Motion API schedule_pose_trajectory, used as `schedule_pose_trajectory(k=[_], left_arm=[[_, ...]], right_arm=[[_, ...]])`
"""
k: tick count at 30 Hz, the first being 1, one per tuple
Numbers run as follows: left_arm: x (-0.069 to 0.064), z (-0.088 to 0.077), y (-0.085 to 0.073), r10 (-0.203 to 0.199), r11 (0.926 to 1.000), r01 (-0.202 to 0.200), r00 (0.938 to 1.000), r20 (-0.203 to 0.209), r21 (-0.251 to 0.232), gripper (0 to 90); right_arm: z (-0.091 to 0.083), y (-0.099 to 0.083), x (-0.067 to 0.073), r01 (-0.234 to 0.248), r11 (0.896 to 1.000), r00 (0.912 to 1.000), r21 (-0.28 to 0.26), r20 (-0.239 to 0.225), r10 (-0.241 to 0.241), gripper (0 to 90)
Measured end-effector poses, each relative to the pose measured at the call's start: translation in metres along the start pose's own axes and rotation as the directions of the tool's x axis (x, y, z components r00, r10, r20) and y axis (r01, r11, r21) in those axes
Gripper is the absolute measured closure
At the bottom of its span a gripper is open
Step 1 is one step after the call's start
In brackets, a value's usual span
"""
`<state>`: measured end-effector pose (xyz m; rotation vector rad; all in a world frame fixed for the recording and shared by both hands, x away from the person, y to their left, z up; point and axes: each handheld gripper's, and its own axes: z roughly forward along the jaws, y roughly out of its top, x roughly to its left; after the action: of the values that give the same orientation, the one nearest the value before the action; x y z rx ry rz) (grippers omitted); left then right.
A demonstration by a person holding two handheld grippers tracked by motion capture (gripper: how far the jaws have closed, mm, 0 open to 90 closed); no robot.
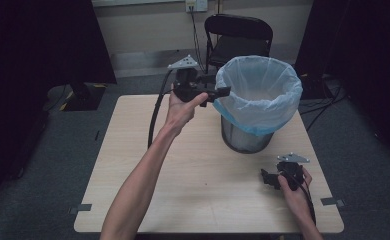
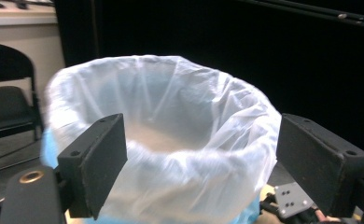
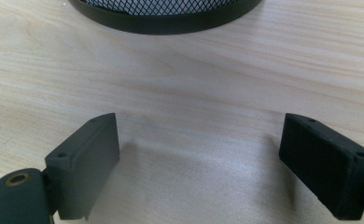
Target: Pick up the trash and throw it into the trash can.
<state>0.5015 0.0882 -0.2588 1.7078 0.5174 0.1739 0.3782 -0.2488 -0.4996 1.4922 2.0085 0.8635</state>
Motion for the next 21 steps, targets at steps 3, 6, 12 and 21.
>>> schedule_pose_trajectory(k=[3,6,12,21], left_arm=[[0.004,-0.016,-0.004,0.003,1.0000,-0.003,0.9997,-0.023,-0.004,15.6],[0.005,-0.030,-0.009,-0.003,0.9999,0.003,0.9993,-0.037,-0.014,15.8],[0.004,-0.054,-0.026,0.012,0.9999,-0.012,0.9983,-0.057,0.000,15.9],[0.002,-0.079,-0.054,0.013,0.9989,-0.007,0.9932,-0.116,0.046,15.9]], right_arm=[[0.000,0.000,0.000,0.000,1.000,1.0000,0.000,0.000,0.000,11.4],[0.000,0.000,0.000,0.000,1.000,1.0000,0.000,0.000,0.000,11.3],[0.000,0.000,0.000,0.000,1.000,1.0000,0.000,0.000,0.000,11.3],[0.000,0.000,0.000,0.000,1.000,1.0000,0.000,0.000,0.000,11.3]])
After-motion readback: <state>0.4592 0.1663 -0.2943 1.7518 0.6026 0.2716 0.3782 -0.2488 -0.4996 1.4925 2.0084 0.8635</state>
